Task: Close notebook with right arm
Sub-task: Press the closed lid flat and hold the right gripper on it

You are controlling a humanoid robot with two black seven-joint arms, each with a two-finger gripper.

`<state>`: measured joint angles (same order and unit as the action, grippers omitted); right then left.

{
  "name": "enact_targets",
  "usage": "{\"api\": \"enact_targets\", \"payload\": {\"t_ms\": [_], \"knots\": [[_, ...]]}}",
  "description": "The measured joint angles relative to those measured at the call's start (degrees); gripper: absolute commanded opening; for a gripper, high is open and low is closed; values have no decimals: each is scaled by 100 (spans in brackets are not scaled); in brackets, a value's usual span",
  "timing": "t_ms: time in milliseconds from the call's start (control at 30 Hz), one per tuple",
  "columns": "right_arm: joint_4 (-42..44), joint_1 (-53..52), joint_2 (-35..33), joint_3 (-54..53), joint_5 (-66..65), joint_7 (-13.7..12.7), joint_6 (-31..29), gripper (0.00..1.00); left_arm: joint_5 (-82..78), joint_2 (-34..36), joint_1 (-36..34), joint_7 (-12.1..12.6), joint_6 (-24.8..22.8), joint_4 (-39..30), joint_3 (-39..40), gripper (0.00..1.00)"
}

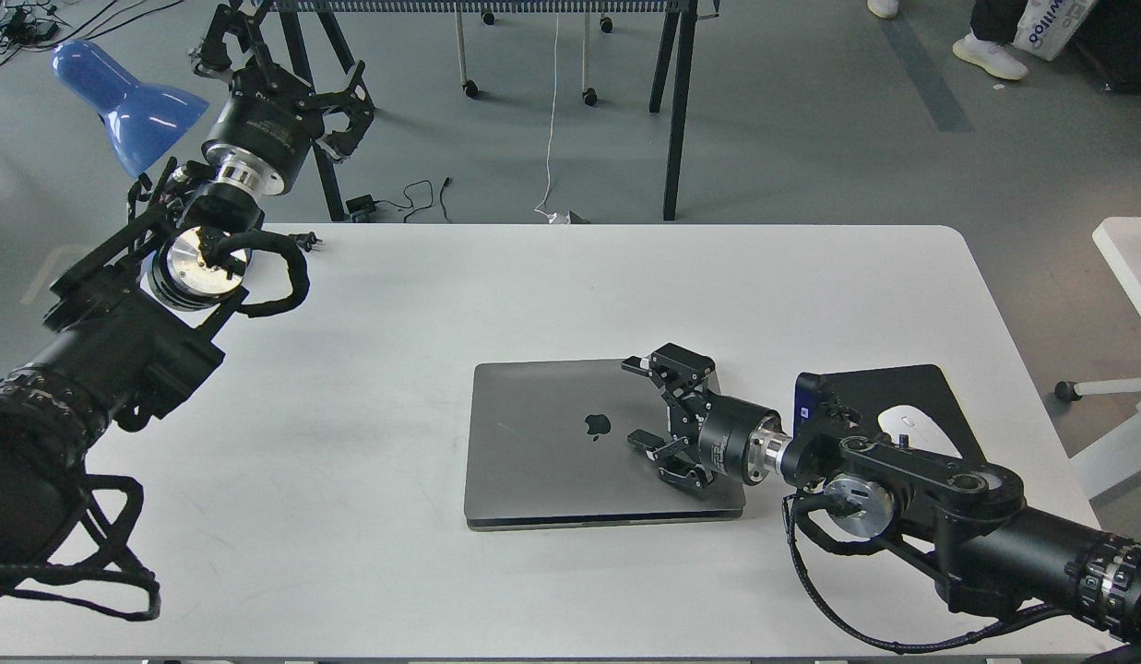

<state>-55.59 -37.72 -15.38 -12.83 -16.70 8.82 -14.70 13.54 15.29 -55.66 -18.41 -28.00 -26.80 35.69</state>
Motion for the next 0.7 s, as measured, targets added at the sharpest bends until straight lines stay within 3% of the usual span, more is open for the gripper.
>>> {"api": "enact_targets", "payload": {"t_ms": [200,700], "knots": [[44,96,1,2,-98,-145,41,100,0,0,0,0,0,0,0,100],[-178,-101,-93,-293,-80,-144,26,100,0,0,0,3,0,0,0,100]]}}
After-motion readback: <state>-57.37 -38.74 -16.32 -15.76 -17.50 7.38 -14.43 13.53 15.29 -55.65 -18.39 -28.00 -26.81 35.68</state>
